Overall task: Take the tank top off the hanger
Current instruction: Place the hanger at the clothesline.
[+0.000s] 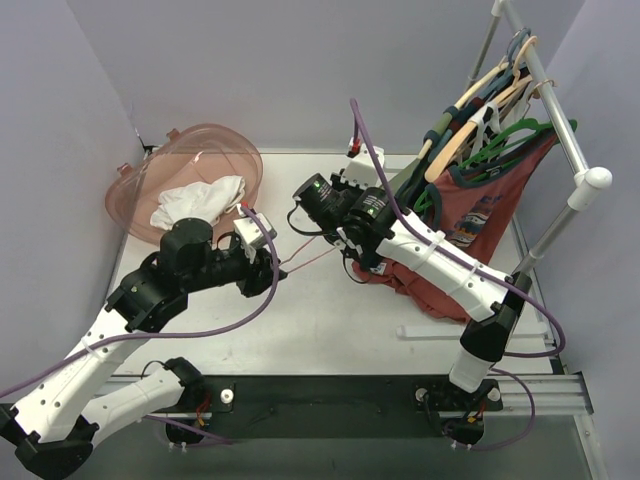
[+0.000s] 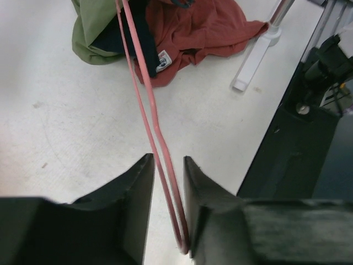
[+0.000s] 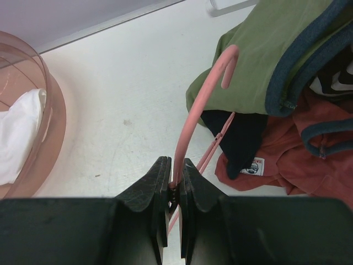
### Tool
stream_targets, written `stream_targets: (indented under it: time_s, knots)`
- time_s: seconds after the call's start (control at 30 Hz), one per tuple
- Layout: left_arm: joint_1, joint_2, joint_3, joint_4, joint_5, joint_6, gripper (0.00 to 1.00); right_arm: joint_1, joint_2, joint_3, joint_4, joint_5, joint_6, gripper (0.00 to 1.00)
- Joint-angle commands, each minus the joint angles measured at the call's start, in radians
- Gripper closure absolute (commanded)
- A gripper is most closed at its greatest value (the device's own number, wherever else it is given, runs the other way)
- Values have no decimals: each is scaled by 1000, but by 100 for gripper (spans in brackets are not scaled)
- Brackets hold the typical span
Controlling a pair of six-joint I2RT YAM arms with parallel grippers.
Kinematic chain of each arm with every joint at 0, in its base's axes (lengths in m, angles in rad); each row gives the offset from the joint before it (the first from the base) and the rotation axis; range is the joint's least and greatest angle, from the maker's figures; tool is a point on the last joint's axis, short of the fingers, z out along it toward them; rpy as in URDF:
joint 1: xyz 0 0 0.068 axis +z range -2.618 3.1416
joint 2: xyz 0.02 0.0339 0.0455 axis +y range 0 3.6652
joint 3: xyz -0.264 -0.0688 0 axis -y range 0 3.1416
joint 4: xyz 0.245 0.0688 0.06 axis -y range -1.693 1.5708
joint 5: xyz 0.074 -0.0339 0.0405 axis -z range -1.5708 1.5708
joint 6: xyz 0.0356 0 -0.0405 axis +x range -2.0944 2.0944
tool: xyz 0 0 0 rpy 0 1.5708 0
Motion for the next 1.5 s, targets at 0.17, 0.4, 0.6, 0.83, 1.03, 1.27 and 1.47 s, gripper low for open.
stream_targets:
  time_s: [0.17, 0.4, 0.6, 0.83, 1.03, 1.27, 1.47]
  knots:
    - [-17, -23, -20, 23, -63, 20, 100, -13, -38, 38, -26, -14, -6, 100]
    - [-16, -63, -51, 5, -86, -3, 100, -17, -193, -79, 27, -127, -159, 61]
    - [-17, -116, -83, 11, -51, -31, 100, -17, -394, -273, 161, -352, -376, 27]
    - [-19, -153, -54, 12, 92, -112, 100, -10, -600, -290, 212, -682, -595, 10]
    - [-19, -155, -63, 2, 170, -129, 100, 10, -667, -170, 222, -888, -694, 7]
    - [-28, -158, -100, 179, 241, -168, 100, 26, -748, -266, 218, -1196, -867, 9]
    - [-57, -87, -77, 279, 256, -175, 100, 56, -854, -423, 219, -1399, -896, 9]
